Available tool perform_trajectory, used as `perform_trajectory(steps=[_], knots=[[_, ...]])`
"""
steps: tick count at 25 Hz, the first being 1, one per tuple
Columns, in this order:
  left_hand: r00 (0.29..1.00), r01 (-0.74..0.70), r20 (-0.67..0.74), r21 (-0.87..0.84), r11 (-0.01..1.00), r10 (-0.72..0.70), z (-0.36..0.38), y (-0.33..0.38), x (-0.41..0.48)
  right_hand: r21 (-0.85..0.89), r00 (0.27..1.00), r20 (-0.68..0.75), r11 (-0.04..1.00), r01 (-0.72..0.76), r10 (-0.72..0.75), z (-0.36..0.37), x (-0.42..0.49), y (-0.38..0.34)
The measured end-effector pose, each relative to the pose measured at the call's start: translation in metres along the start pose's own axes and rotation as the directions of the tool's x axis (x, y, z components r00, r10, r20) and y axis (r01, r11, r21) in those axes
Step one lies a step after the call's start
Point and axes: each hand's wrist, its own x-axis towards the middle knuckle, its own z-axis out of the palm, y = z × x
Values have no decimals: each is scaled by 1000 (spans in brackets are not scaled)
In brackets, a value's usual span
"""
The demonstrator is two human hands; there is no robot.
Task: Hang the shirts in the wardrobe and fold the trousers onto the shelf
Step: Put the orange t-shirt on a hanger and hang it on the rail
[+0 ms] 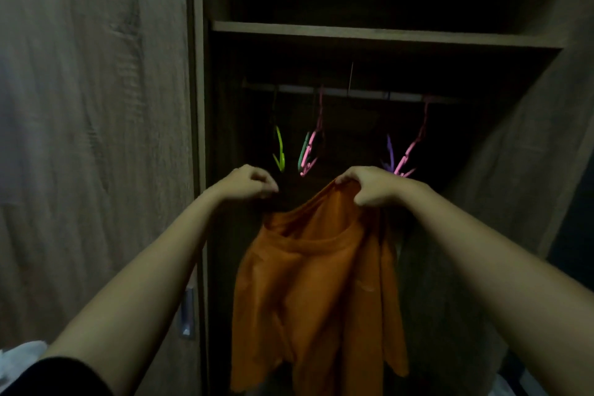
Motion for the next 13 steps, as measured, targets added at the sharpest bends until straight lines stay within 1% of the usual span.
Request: perform_trajectory(steps=[1, 2, 3, 4, 5, 7, 9, 10, 13], knots=[[988, -16, -155, -59, 998, 7, -1, 0, 11, -10, 1000, 19, 1000, 17, -17, 0, 2, -4], [952, -9, -304, -130, 991, -31, -2, 2, 24, -21, 999, 35, 999, 30, -29, -1, 4, -8], [914, 11, -393, -217, 976, -97, -2, 4, 40, -27, 999, 41, 999, 36, -35, -2, 7, -12], [893, 46, -414, -302, 952, -175, -2, 6, 57, -32, 998, 41, 999, 38, -37, -2, 9, -13], [883, 86, -398, -382, 920, -248, -1, 8, 73, -51, 998, 36, 998, 43, -42, -2, 12, -13], [881, 154, -317, -509, 847, -351, 5, 11, 102, -104, 998, 32, 993, 55, -52, -5, 15, -12], [890, 191, -245, -565, 802, -385, 14, 12, 122, -159, 998, 33, 986, 53, -49, -9, 16, -7], [887, 193, -247, -570, 799, -390, 16, 12, 129, -191, 998, 37, 980, 54, -48, -9, 15, -5], [865, 114, -342, -579, 807, -367, 8, 12, 146, -235, 998, 38, 971, 49, -42, -8, 10, -1]])
